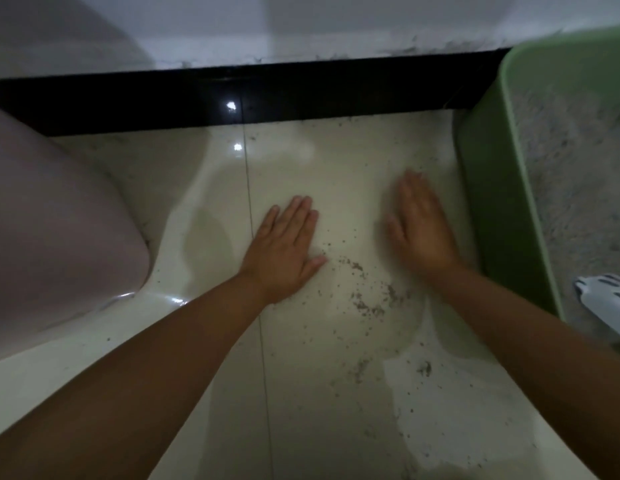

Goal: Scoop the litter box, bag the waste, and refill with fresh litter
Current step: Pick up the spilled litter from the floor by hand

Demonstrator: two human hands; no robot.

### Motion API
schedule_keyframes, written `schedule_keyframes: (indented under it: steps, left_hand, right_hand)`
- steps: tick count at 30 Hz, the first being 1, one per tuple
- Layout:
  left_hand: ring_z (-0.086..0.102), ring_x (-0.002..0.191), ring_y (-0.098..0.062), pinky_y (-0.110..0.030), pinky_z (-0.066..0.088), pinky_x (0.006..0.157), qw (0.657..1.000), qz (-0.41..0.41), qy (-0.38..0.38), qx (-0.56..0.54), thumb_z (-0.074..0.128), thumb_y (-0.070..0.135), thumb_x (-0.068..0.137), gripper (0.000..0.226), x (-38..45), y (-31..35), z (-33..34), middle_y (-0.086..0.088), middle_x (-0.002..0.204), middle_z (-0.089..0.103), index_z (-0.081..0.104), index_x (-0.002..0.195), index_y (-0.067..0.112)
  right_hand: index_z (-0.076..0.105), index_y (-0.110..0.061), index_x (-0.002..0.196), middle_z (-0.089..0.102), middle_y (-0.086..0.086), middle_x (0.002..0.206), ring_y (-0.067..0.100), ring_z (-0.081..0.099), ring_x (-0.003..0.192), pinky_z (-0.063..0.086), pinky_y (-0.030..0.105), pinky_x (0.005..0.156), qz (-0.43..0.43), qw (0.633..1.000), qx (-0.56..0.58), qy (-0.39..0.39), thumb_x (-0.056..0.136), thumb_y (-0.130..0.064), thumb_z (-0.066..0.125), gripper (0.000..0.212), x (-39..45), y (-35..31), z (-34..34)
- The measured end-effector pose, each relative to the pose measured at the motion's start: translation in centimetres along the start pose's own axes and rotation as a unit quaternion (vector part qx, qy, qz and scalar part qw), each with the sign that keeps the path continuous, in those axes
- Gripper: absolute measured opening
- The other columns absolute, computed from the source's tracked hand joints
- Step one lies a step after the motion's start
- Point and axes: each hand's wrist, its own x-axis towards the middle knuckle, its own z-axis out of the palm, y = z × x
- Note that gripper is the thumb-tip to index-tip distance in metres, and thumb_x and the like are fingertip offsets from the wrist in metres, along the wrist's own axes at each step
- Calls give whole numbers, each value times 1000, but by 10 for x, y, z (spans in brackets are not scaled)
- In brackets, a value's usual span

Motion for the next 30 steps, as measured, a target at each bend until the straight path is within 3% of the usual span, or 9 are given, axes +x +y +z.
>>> schedule_keyframes:
  steps: [3, 6, 8, 10, 16, 20, 24, 26, 30]
  left_hand:
    - [42, 132, -32, -35, 11, 108, 999, 47, -12, 13, -7, 53, 93, 87, 3, -2, -7, -22, 142, 42, 43, 135, -4]
    - [27, 140, -29, -30, 1, 111, 999, 30, 22, 8, -5, 58, 88, 88, 2, -9, -18, -20, 150, 29, 30, 142, -3]
    - [-1, 144, -17, -26, -12, 111, 999, -28, 34, -9, -7, 58, 77, 91, 0, -18, -22, -13, 157, 5, 9, 148, 3]
    - [-14, 141, -11, -26, -14, 110, 993, -89, 59, -42, -10, 57, 71, 93, -4, -33, -22, -9, 157, -6, -1, 148, 7]
    - [-4, 146, -20, -25, -6, 113, 983, -157, 68, -63, -8, 59, 69, 96, -9, -59, -21, -10, 158, -1, 1, 149, 6]
    - [1, 146, -22, -31, 3, 117, 984, -156, 59, -67, 1, 61, 75, 93, 9, -72, -34, -12, 157, 5, 11, 149, 5]
    - [-4, 146, -18, -29, 0, 117, 990, -133, 15, -37, 29, 42, 98, 67, 32, -75, -41, -8, 158, -3, 4, 150, 8]
    - [-6, 146, -18, -30, -3, 117, 991, -129, 14, -24, 28, 41, 99, 67, 39, -74, -42, -7, 158, -5, 1, 150, 8]
    - [-10, 145, -16, -28, -9, 116, 998, -62, -8, 13, 25, 44, 99, 68, 43, -67, -38, -6, 158, -10, -3, 150, 9]
  right_hand:
    - [10, -4, 148, 5, 13, 157, 24, 2, 146, 2, 30, 118, 76, 997, 3, 15, 92, -38, 24, 66, 31, 8, -9]
    - [8, -6, 148, 1, 13, 157, 25, -2, 146, 1, 35, 118, 96, 995, -17, 2, 98, -35, 26, 60, 49, 9, -6]
    - [10, -7, 148, 2, 15, 157, 27, -1, 145, 1, 36, 118, 92, 995, -32, -1, 89, -42, 18, 69, 54, 4, -3]
    - [12, -8, 148, 3, 17, 156, 29, 0, 145, 0, 36, 118, 60, 997, -49, -4, 83, -46, 12, 76, 56, -4, 2]
    - [2, -10, 148, -3, 9, 157, 20, -5, 145, -16, 19, 110, -154, 974, -133, -100, 72, -61, -12, 93, 64, -16, 12]
    - [37, 0, 137, 46, 18, 140, 31, 44, 130, -4, 24, 113, -280, 939, -170, -109, 96, -50, -2, 75, 37, -27, 25]
    - [4, -11, 148, 39, 5, 141, 24, 33, 131, 4, 27, 113, -368, 913, -141, -109, 99, -45, 2, 60, -4, -23, 39]
    - [-4, -13, 147, 33, 3, 141, 21, 31, 130, 6, 27, 113, -392, 904, -121, -123, 99, -46, 4, 58, -16, -20, 37]
    - [31, -7, 138, 47, 14, 136, 25, 31, 128, 9, 25, 114, -312, 942, -83, -94, 99, -44, 9, 59, -19, -12, 21]
